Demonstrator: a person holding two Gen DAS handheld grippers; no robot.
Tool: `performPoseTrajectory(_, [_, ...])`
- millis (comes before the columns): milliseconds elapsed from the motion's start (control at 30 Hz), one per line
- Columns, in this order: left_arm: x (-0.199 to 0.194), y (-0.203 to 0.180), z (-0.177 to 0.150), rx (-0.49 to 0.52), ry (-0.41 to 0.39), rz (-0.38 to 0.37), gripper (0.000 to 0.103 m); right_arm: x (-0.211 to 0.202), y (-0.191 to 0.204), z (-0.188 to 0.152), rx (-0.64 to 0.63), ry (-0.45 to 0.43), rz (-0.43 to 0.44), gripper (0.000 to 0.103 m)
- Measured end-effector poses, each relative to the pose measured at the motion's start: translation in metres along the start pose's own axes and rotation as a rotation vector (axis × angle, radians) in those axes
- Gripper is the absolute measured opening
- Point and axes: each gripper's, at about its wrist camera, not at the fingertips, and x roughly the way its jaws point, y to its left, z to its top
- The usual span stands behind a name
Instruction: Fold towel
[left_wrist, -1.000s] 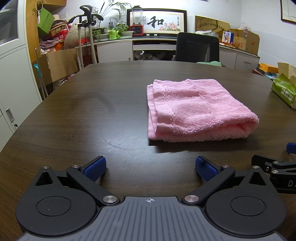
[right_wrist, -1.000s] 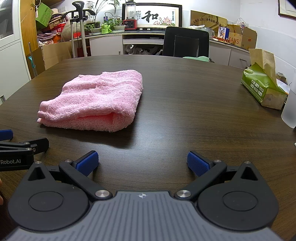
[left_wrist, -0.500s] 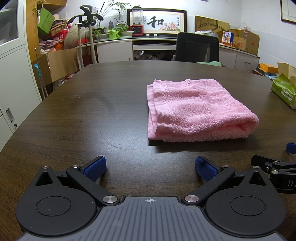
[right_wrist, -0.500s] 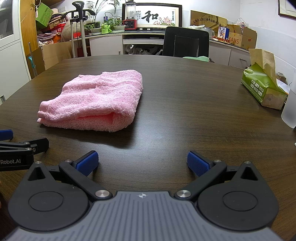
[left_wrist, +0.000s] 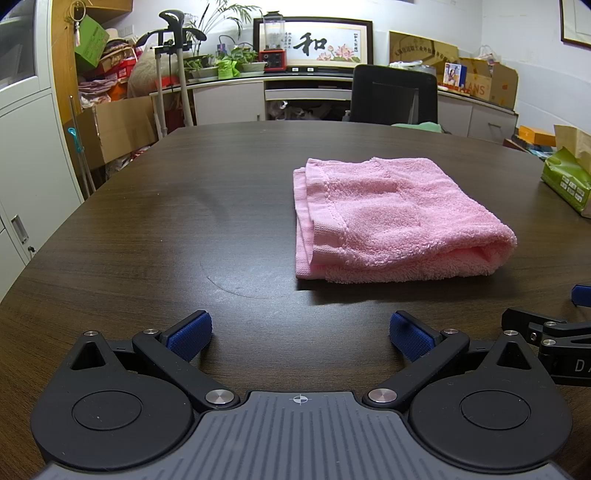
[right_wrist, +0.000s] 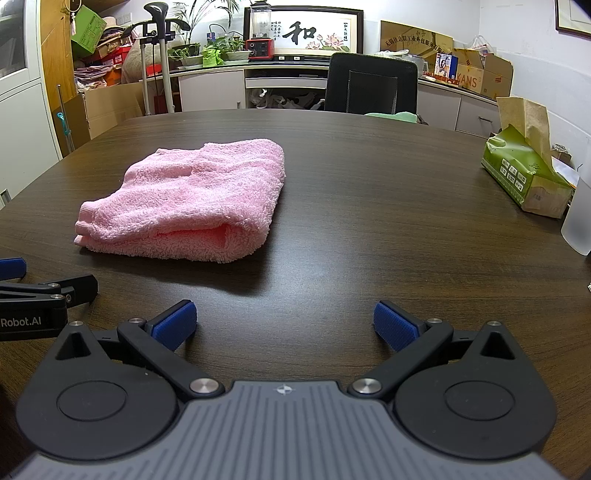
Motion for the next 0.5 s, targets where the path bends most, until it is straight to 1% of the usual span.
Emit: performPoseTrajectory(500, [0.0003, 0.0008, -0.0004, 0.002, 0.000, -0.006, 0.103, 0.0000, 0.0001, 0.0000, 0.000, 0.000, 0.000, 0.103])
